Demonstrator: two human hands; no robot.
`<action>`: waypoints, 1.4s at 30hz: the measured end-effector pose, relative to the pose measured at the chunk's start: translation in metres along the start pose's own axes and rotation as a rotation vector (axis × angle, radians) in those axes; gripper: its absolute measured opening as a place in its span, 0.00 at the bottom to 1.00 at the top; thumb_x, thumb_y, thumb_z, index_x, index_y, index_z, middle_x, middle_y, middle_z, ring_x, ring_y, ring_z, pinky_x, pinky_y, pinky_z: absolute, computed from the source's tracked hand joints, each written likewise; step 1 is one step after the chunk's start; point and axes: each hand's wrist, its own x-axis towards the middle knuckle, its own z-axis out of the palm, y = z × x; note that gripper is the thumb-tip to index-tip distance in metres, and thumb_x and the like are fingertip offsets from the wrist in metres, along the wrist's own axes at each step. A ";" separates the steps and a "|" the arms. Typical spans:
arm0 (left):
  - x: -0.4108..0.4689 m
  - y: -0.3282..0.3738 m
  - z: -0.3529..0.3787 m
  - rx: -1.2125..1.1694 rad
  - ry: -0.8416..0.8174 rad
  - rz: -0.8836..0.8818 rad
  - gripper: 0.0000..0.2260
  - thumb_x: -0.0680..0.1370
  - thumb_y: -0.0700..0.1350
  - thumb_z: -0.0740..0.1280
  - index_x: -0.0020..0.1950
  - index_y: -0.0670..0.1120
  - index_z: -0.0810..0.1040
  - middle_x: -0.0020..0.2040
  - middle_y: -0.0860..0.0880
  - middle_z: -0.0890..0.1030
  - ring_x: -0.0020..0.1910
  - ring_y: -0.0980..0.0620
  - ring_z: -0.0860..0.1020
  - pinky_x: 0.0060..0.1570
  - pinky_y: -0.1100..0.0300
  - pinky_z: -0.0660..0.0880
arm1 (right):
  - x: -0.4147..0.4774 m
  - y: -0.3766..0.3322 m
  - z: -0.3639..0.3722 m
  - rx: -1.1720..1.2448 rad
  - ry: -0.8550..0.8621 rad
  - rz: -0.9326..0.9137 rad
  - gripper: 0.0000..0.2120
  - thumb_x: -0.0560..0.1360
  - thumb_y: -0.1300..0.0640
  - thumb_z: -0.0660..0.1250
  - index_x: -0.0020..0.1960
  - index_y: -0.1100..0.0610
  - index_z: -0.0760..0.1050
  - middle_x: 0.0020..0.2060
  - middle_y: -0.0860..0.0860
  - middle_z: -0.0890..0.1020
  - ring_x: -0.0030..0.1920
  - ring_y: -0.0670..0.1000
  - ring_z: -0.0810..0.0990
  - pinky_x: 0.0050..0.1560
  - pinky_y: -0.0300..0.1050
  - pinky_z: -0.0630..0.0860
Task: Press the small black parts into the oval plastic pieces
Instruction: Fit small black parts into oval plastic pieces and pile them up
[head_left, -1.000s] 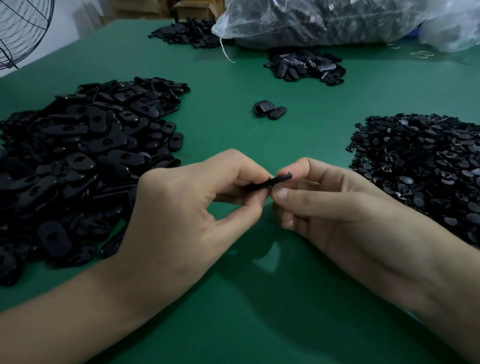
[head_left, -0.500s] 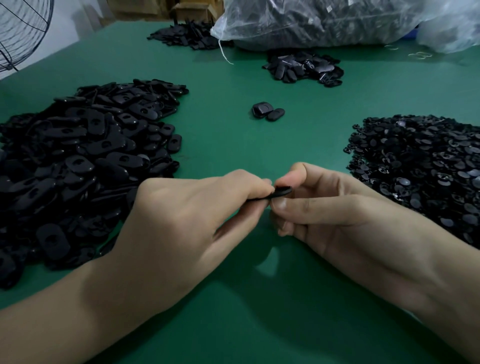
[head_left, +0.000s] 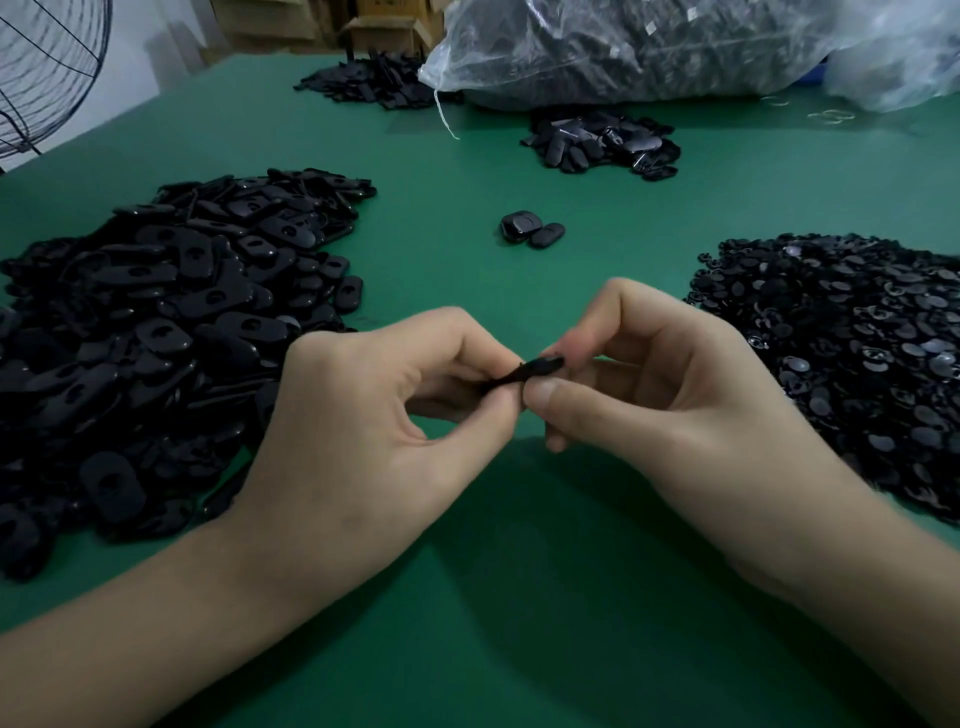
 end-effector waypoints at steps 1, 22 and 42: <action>0.000 -0.001 0.001 -0.032 0.000 -0.036 0.04 0.74 0.36 0.76 0.44 0.45 0.84 0.39 0.59 0.86 0.38 0.64 0.85 0.42 0.72 0.79 | 0.000 0.000 0.000 -0.055 0.003 -0.019 0.09 0.74 0.66 0.73 0.43 0.61 0.73 0.38 0.59 0.83 0.35 0.55 0.82 0.41 0.54 0.79; 0.026 0.000 -0.003 -0.210 -0.458 -0.146 0.25 0.76 0.42 0.75 0.71 0.55 0.74 0.47 0.56 0.87 0.45 0.56 0.87 0.49 0.63 0.81 | 0.009 0.005 -0.022 -0.115 0.027 0.110 0.10 0.80 0.57 0.68 0.40 0.57 0.79 0.34 0.53 0.83 0.28 0.50 0.76 0.27 0.38 0.67; 0.180 -0.090 0.083 0.536 -0.441 -0.264 0.21 0.79 0.61 0.67 0.73 0.64 0.72 0.71 0.47 0.67 0.74 0.44 0.60 0.70 0.46 0.57 | 0.014 0.015 -0.029 -0.487 0.160 -0.030 0.05 0.79 0.54 0.68 0.44 0.49 0.77 0.33 0.48 0.84 0.28 0.47 0.77 0.36 0.48 0.77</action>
